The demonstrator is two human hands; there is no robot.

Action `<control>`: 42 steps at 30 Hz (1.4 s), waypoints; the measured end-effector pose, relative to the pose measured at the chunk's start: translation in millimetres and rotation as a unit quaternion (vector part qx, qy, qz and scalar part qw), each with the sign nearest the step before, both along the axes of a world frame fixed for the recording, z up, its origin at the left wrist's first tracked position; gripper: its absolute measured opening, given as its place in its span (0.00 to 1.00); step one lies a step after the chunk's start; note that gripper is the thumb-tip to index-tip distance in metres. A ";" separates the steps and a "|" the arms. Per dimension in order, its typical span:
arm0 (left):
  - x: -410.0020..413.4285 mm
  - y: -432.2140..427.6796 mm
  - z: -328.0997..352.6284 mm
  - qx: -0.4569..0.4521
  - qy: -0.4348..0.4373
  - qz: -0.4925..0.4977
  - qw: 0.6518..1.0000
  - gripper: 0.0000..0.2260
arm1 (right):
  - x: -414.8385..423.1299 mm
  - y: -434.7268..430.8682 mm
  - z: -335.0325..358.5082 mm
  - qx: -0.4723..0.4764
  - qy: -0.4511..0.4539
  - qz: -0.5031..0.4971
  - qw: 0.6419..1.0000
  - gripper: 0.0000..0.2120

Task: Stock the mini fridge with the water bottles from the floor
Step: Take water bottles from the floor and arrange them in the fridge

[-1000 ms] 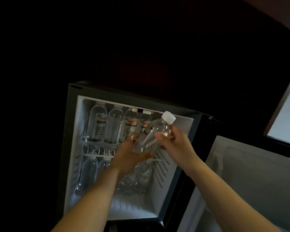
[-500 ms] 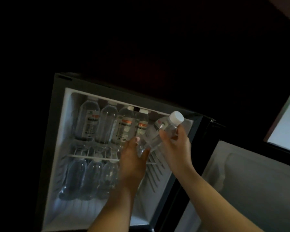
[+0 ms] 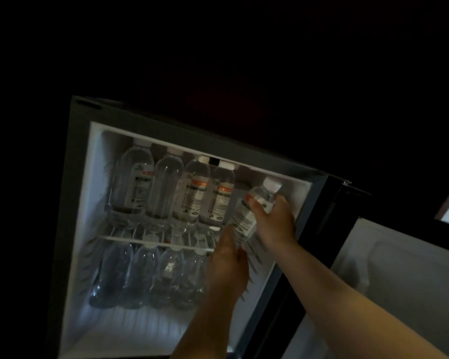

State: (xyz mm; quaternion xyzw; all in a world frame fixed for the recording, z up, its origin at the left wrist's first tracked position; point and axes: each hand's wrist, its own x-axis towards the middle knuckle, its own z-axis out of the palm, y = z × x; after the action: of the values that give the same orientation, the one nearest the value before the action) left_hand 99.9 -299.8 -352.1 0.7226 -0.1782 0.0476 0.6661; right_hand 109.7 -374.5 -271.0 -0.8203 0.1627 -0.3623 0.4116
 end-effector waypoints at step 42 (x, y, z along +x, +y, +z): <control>-37.2 76.6 56.8 0.401 0.096 -0.169 0.895 0.16 | -84.3 13.3 24.5 0.029 0.402 0.181 0.897 0.13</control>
State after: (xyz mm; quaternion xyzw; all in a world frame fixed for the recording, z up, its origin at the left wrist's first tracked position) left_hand 62.7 -223.2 -295.3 0.8887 -0.2363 -0.2110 0.3315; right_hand 25.4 -361.2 -246.5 -0.8991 0.1735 0.0840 0.3931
